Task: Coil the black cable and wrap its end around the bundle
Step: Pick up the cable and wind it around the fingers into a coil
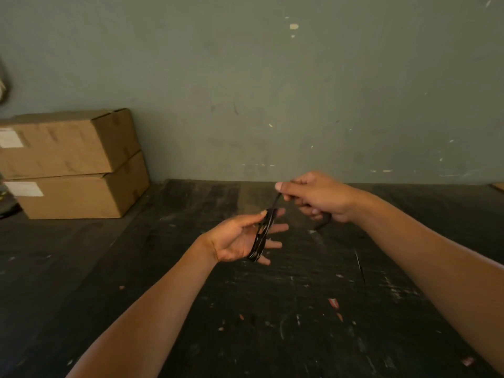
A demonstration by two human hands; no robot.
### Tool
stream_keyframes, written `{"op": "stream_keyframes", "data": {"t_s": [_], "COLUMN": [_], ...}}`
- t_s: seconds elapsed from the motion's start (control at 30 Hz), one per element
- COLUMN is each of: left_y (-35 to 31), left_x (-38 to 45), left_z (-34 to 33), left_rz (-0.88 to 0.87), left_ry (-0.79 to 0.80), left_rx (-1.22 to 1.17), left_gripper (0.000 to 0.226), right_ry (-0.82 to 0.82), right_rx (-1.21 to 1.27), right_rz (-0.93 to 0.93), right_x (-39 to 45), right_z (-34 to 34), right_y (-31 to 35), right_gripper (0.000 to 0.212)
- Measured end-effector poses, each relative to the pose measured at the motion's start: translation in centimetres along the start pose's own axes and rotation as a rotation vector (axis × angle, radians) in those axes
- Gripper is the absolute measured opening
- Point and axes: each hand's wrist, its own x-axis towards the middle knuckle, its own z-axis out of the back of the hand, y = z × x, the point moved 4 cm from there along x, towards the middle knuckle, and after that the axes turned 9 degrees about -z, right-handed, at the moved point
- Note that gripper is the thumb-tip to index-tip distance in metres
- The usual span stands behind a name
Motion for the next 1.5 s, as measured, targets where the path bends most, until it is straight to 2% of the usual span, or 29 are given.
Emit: {"op": "stream_keyframes", "data": {"t_s": [0.07,0.17,0.37,0.57,0.67,0.73,0.87,1.0,1.2,1.37,1.5], "left_y": [0.4,0.4,-0.6,-2.4,-3.8,-4.8,-5.7,-5.0,-4.0,-2.7,-1.5], "left_x": [-0.2,-0.4,-0.9,-1.0,-0.9,-0.9,-1.0,-0.8,-0.2,0.1,0.1], "left_z": [0.0,-0.3,-2.3,-4.3,-4.8,-4.8,-4.3,-3.8,-2.5,-1.0,-0.4], "left_rz": [0.024,0.017,-0.016,-0.137,-0.198,-0.228,-0.239,-0.241,-0.233,-0.220,-0.170], "left_ry": [0.017,0.042,0.203,0.326,0.333,0.320,0.264,0.221,0.110,-0.037,-0.146], "left_rx": [0.020,-0.036,-0.093,-0.163,-0.217,-0.231,-0.205,-0.211,-0.213,-0.212,-0.182], "left_gripper": [0.048,0.050,0.051,0.045,0.044,0.044,0.044,0.045,0.047,0.045,0.044], "right_ry": [-0.014,-0.062,-0.128,-0.011,0.031,0.086,0.219,0.300,0.401,0.405,0.286], "right_rx": [0.064,-0.002,-0.064,0.092,0.121,0.071,0.032,-0.133,-0.234,-0.371,-0.644], "right_rz": [-0.003,0.014,0.053,0.077,0.022,-0.034,-0.103,-0.080,-0.064,0.001,0.147], "right_x": [0.3,0.7,1.7,3.0,4.0,4.2,3.2,1.6,-0.4,-1.6,-2.0], "right_z": [0.9,1.7,2.6,0.6,-2.0,-4.1,-8.3,-11.0,-12.2,-12.3,-10.9], "right_y": [0.4,0.6,-0.7,-5.2,-9.0,-11.3,-13.5,-12.7,-10.4,-8.4,-6.0], "right_gripper": [0.029,0.029,0.030,0.046,0.029,0.024,0.034,0.034,0.039,0.039,0.034]}}
